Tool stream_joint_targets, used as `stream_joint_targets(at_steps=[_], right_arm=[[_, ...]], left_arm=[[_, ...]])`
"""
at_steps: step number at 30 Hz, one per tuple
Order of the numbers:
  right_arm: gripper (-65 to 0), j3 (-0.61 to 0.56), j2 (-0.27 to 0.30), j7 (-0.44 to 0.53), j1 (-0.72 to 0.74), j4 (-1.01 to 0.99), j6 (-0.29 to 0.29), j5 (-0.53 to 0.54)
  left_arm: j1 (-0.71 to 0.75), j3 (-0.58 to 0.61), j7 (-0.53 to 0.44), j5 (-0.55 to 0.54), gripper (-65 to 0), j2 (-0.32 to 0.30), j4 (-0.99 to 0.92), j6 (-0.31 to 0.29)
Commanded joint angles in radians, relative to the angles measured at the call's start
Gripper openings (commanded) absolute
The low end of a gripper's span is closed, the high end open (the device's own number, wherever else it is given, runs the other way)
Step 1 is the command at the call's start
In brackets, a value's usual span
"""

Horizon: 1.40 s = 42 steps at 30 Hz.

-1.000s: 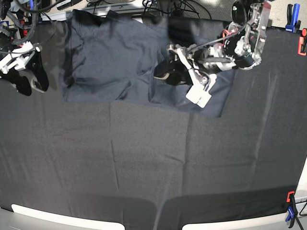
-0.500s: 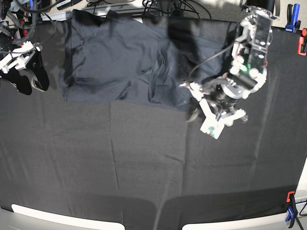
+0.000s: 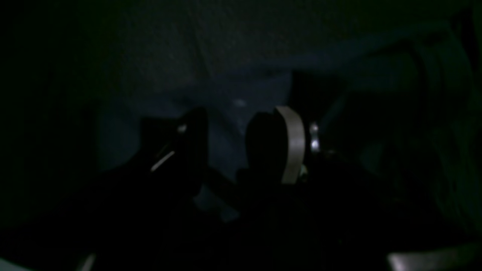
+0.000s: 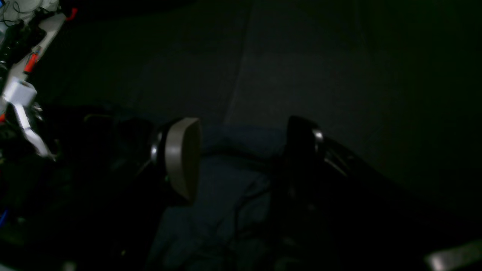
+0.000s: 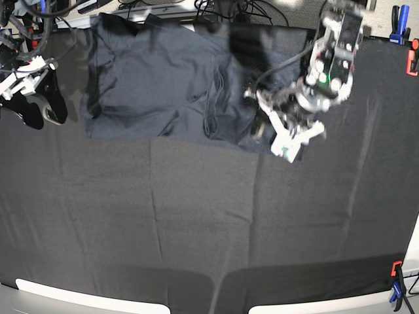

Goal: Layout the t-shirt on the table in an organized manner, then fold the t-shirt properly
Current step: 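Lift the left gripper and bring it over the shirt's middle, then lower the right gripper onto the shirt's end and grasp it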

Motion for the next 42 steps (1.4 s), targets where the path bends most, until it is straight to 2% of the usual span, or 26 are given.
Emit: stream_joint_targets(at_steps=[1, 4, 7, 11, 16, 21, 27, 34, 38, 42], right_arm=[[-29.9, 0.005, 0.013, 0.019, 0.000, 0.015, 0.020, -0.035], [-29.9, 0.005, 0.007, 0.016, 0.000, 0.001, 0.020, -0.241], [-29.8, 0.004, -0.006, 0.017, 0.000, -0.032, 0.020, -0.333], [-29.9, 0.004, -0.021, 0.032, 0.002, -0.103, 0.020, -0.341], [-29.9, 0.005, -0.022, 0.162, 0.035, -0.305, 0.020, -0.342], [-29.9, 0.004, -0.013, 0.151, 0.144, -0.530, 0.020, -0.342], [-29.9, -0.011, -0.012, 0.087, 0.255, -0.706, 0.020, -0.342], [-29.9, -0.193, -0.014, 0.100, 0.257, -0.718, 0.020, -0.401], [-29.9, -0.307, -0.017, 0.082, 0.257, -0.718, 0.020, -0.402], [-29.9, -0.365, -0.017, 0.029, 0.257, -0.718, 0.020, -0.401]], left_arm=[[-0.027, -0.003, -0.008, -0.008, -39.0, -0.002, 0.019, -0.003], [-0.059, -0.003, 0.017, -0.023, -38.9, -0.002, 0.019, -0.003], [-0.073, -0.003, 0.021, -0.084, -38.9, -0.003, 0.019, -0.003], [-0.076, -0.003, 0.025, -0.135, -38.9, -0.003, 0.019, -0.004], [-0.076, -0.003, 0.033, -0.134, -38.9, -0.003, 0.019, -0.004], [-0.076, -0.003, 0.042, -0.135, -38.9, -0.003, 0.019, -0.011], [-0.076, -0.003, 0.055, -0.135, -38.9, -0.003, 0.019, -0.022], [-0.076, -0.003, 0.055, -0.135, -38.9, -0.002, 0.019, -0.022], [-0.076, -0.003, 0.055, -0.135, -38.9, -0.003, 0.019, -0.022], [-0.076, -0.003, 0.055, -0.135, -38.9, -0.003, 0.019, -0.022]])
